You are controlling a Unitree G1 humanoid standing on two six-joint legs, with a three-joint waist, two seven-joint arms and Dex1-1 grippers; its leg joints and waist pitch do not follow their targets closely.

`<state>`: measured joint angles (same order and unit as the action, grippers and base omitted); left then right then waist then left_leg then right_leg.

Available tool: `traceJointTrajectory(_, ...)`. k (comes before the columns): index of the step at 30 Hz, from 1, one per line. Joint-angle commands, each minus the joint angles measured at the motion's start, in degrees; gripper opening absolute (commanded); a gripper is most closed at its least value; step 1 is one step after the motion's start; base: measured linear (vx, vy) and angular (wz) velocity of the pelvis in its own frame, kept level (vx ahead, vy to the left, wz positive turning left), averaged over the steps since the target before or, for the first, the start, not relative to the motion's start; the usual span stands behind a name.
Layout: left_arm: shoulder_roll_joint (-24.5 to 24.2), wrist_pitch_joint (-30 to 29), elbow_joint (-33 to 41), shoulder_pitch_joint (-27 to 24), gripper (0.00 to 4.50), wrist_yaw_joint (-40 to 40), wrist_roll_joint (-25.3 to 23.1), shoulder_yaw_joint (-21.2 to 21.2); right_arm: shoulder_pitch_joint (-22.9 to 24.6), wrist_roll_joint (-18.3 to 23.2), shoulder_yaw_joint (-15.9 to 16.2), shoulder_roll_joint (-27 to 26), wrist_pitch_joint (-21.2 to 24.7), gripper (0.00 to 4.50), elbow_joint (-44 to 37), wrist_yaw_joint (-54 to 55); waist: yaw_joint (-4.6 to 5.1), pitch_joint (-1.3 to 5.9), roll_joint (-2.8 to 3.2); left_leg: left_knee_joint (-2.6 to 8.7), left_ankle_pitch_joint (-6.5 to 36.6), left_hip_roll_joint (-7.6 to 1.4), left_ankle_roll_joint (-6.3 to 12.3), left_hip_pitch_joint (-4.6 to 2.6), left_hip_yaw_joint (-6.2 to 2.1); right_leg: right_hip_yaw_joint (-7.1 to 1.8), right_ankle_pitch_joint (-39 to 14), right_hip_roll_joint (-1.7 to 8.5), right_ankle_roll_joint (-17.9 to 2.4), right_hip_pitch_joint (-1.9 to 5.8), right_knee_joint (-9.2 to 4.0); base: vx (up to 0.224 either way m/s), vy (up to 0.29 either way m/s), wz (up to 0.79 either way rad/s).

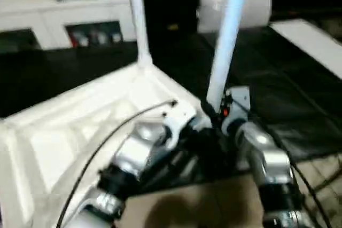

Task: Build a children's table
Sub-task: Rotate leg to tighten

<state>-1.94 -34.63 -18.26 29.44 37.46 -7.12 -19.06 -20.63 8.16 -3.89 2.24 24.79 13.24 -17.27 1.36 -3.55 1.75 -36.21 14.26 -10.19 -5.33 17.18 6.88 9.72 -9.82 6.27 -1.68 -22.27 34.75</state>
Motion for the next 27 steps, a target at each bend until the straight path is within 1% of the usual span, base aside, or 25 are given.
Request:
traceJointTrajectory(1,0.2,1.4,1.5,0.8,0.00,1.4,0.6,-2.5,-0.1,1.9,4.7,-1.7,0.8,3.23,-0.1,-3.6,-1.02,2.50,-1.34,1.19,13.6,2.20,3.49,1.43,1.18,-0.77,-53.9,5.17,8.6,1.62,-11.13,0.080,-0.024,0.13)
traceJointTrajectory(2,-0.2,1.7,1.4,0.8,0.00,1.4,0.4,-2.4,0.0,1.9,4.4,-1.4,0.1,3.30,-0.1,-3.9,-1.30,3.55,-0.80,2.77,10.6,1.26,3.58,3.65,0.42,-1.10,-48.3,5.06,8.9,3.94,-9.73,0.115,0.033,-0.22)
traceJointTrajectory(3,-0.8,2.4,1.2,0.8,0.00,1.7,0.1,-2.5,0.2,2.1,4.3,-0.7,-0.3,3.42,-0.4,-4.9,-1.96,3.91,0.12,4.62,8.1,-0.60,3.64,4.58,-1.05,-1.72,-37.6,4.40,7.8,4.07,-8.92,0.112,0.034,-0.11)
traceJointTrajectory(4,-1.1,2.8,1.0,0.8,0.00,1.9,-0.1,-2.5,0.4,2.2,4.3,-0.1,-0.8,3.54,-0.5,-5.7,-2.29,4.37,0.56,4.92,5.5,-1.35,3.54,3.27,-1.06,-2.32,-27.0,3.75,3.0,2.98,-8.14,0.112,0.034,-0.11)
traceJointTrajectory(5,-2.1,3.5,1.0,0.5,0.00,2.8,-0.3,-2.7,1.0,2.2,4.5,1.7,-1.6,3.63,-1.2,-7.9,-2.25,4.49,0.74,5.14,4.1,-1.56,3.72,3.66,-1.16,-2.48,-22.1,3.46,0.4,3.27,-7.20,0.000,0.000,0.00)
traceJointTrajectory(6,-2.5,3.7,1.0,0.4,0.00,3.0,-0.4,-2.8,1.2,2.3,4.4,2.2,-1.8,3.68,-1.4,-8.5,-2.33,4.42,0.74,5.39,3.7,-1.66,4.24,4.12,-1.05,-2.52,-19.4,3.18,-1.4,3.53,-6.82,0.000,0.000,0.00)
traceJointTrajectory(7,-3.0,4.1,1.0,0.2,0.00,3.4,-0.5,-3.0,1.5,2.4,4.4,2.9,-2.0,3.76,-1.7,-9.5,-2.36,4.38,0.42,5.54,3.8,-1.82,4.86,4.11,-0.90,-3.06,-16.6,2.88,-4.5,3.44,-6.33,0.000,0.000,0.00)
traceJointTrajectory(8,-4.2,5.2,1.1,0.0,0.00,4.6,-0.6,-3.4,2.1,2.9,4.2,4.7,-2.2,3.76,-2.7,-11.9,-2.49,4.42,0.48,5.51,3.9,-1.73,5.13,4.01,-0.86,-3.24,-16.5,2.95,-5.3,3.47,-6.26,0.000,0.000,0.00)
traceJointTrajectory(9,-5.0,5.8,1.1,-0.2,0.00,5.3,-0.6,-3.7,2.5,3.1,4.0,5.8,-2.4,3.76,-3.3,-13.4,-2.70,4.56,0.54,5.47,2.9,-1.82,6.06,4.21,-0.92,-3.49,-14.6,3.04,-6.6,3.77,-5.83,0.000,0.000,0.00)
traceJointTrajectory(10,-6.3,6.9,1.1,-0.5,0.00,6.8,-0.5,-4.2,3.2,3.9,3.7,7.8,-2.5,3.95,-4.4,-16.2,-3.06,4.58,0.75,5.39,2.1,-1.98,7.09,4.02,-0.78,-3.69,-13.0,3.10,-7.3,3.66,-5.75,0.000,0.000,0.00)
traceJointTrajectory(11,-6.8,7.4,1.1,-0.6,0.00,7.4,-0.6,-4.3,3.5,4.2,3.6,8.8,-2.6,3.95,-4.8,-17.6,-3.21,4.61,0.71,5.33,1.7,-2.07,7.48,3.97,-0.72,-3.73,-12.4,3.18,-7.7,3.62,-5.62,0.000,0.000,0.00)
traceJointTrajectory(12,-8.0,8.4,1.1,-0.7,0.00,8.6,-0.5,-4.7,4.0,4.7,3.5,10.8,-2.9,4.04,-5.5,-20.1,-3.55,4.65,0.75,5.31,1.2,-2.06,7.65,3.99,-0.72,-3.69,-11.9,3.21,-8.0,3.73,-5.55,0.000,0.000,0.00)
traceJointTrajectory(13,-9.1,9.0,0.9,-0.8,0.00,9.9,-0.4,-4.9,4.6,5.0,3.9,13.1,-3.3,4.10,-6.4,-23.1,-4.00,4.58,0.65,5.28,0.7,-2.04,8.16,3.96,-0.46,-3.75,-11.8,3.24,-8.4,3.70,-5.54,0.000,0.000,0.00)
traceJointTrajectory(14,-9.4,9.2,0.9,-0.8,0.00,10.3,-0.3,-4.9,4.7,5.1,4.0,13.7,-3.5,4.26,-6.6,-24.0,-4.20,4.54,0.65,5.29,0.9,-2.09,8.17,3.93,-0.44,-3.72,-12.5,3.30,-8.3,3.72,-5.64,0.000,0.000,0.00)
traceJointTrajectory(15,-10.7,10.7,0.6,-0.8,0.00,12.0,-0.2,-5.3,5.3,5.5,4.4,16.3,-3.8,4.37,-7.3,-27.3,-4.51,4.51,0.64,5.31,1.5,-2.09,8.18,3.88,-0.36,-3.71,-13.7,3.31,-7.9,3.77,-5.79,0.000,0.000,0.00)
traceJointTrajectory(16,-11.1,11.2,0.5,-0.8,0.00,12.5,-0.2,-5.5,5.4,5.6,4.5,17.0,-3.8,4.37,-7.5,-28.1,-4.82,4.45,0.56,5.36,2.0,-2.17,8.12,3.83,-0.25,-3.83,-14.8,3.34,-7.6,3.72,-5.85,0.000,0.000,0.00)
traceJointTrajectory(18,-13.3,13.7,0.1,-0.7,0.00,15.8,0.0,-6.4,5.7,5.8,5.1,20.5,-4.7,4.37,-7.6,-32.8,-5.03,4.38,0.87,5.49,2.8,-2.18,7.75,3.77,-0.22,-3.72,-16.1,3.28,-7.3,3.68,-5.99,0.000,0.000,0.00)
traceJointTrajectory(19,-15.2,15.6,-0.4,-0.6,0.00,18.7,0.2,-7.1,5.7,6.2,5.5,23.3,-6.0,4.37,-7.3,-37.1,-5.15,4.30,0.65,5.58,4.7,-2.13,7.29,3.70,-0.16,-3.71,-18.1,3.32,-6.6,3.62,-6.30,0.000,0.000,0.00)
traceJointTrajectory(20,-15.5,16.1,-0.4,-0.6,0.00,19.3,0.3,-7.3,5.7,6.5,5.5,23.8,-6.1,4.37,-7.3,-38.1,-5.18,4.25,0.55,5.63,5.2,-2.14,7.12,3.70,-0.14,-3.73,-18.8,3.33,-6.4,3.69,-6.36,0.000,0.000,0.00)
traceJointTrajectory(21,-16.7,17.7,-0.7,-0.5,0.00,21.6,0.6,-7.8,5.7,7.5,6.0,25.4,-6.6,4.37,-7.2,-41.8,-5.19,4.17,0.43,5.67,6.1,-2.02,7.09,3.68,-0.04,-3.72,-20.3,3.28,-6.0,3.65,-6.53,0.000,0.000,0.00)
traceJointTrajectory(22,-17.1,18.3,-0.9,-0.5,0.00,22.6,0.7,-7.9,5.7,7.9,6.2,26.1,-6.7,4.04,-7.1,-43.3,-5.31,4.20,0.47,5.70,6.3,-2.10,7.09,3.52,0.01,-3.82,-20.8,3.31,-5.9,3.51,-6.55,0.000,0.000,0.00)
traceJointTrajectory(23,-18.1,20.1,-1.1,-0.4,0.00,24.1,0.4,-8.6,5.6,8.1,6.6,27.0,-7.0,4.04,-6.8,-45.5,-5.29,4.15,0.23,5.75,6.4,-2.16,7.09,3.50,0.04,-3.84,-21.0,3.30,-5.9,3.45,-6.62,0.000,0.000,0.00)
traceJointTrajectory(25,-19.6,22.9,-1.6,-0.2,0.00,26.2,-0.1,-9.7,5.2,8.3,7.4,28.3,-7.1,4.03,-6.2,-48.0,-5.51,4.23,0.24,5.74,5.9,-2.26,7.20,3.48,-0.05,-3.82,-20.7,3.27,-6.2,3.40,-6.40,0.000,0.000,0.00)
traceJointTrajectory(26,-19.6,22.9,-1.6,-0.2,0.00,26.2,-0.1,-9.7,5.2,8.3,7.4,28.3,-7.1,3.76,-6.2,-48.0,-5.53,4.28,0.28,5.72,5.5,-2.32,7.16,3.40,0.03,-3.91,-20.2,3.27,-6.4,3.33,-6.36,0.000,0.000,0.00)
traceJointTrajectory(27,-21.1,25.5,-1.4,-0.3,0.00,29.3,0.2,-10.7,4.6,8.4,8.6,29.5,-6.6,3.63,-5.7,-50.3,-5.75,4.37,0.16,5.71,4.8,-2.40,7.25,3.47,-0.10,-3.91,-19.2,3.29,-6.9,3.38,-6.10,0.000,0.000,0.00)
